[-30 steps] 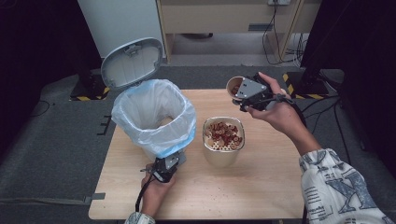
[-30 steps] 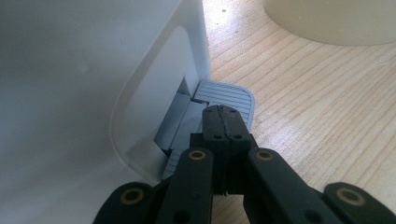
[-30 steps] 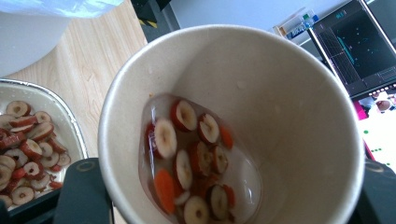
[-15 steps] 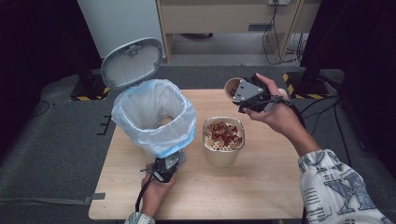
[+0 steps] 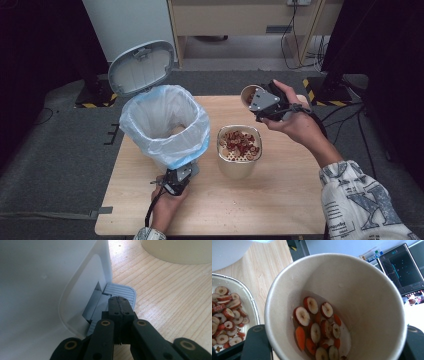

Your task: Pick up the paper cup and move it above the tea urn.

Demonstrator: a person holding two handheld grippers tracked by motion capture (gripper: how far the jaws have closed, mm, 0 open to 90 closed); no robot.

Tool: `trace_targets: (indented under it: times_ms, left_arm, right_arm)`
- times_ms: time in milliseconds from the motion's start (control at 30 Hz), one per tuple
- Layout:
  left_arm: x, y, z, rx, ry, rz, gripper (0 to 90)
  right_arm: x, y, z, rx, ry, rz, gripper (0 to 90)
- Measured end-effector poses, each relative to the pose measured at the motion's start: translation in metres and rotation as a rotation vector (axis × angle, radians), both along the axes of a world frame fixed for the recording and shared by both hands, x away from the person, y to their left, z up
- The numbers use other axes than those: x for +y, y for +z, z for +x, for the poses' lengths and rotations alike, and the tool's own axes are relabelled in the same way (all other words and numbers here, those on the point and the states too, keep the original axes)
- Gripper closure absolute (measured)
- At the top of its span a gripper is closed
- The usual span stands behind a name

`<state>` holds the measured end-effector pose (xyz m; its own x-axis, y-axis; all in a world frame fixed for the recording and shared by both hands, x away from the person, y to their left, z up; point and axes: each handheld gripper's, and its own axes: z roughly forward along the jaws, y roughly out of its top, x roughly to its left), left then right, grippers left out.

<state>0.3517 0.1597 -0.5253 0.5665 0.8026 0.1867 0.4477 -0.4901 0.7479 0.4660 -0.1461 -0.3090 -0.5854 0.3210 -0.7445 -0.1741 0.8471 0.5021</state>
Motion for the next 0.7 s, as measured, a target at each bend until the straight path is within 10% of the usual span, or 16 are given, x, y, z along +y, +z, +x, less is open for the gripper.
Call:
trace_targets:
  times_ms: [700]
  left_arm:
    - [0.0002, 0.0002, 0.0000, 0.001, -0.001, 0.004, 89.5]
  right_arm:
    - [0.0057, -0.0078, -0.0038, -0.043, 0.010, -0.072, 31.9]
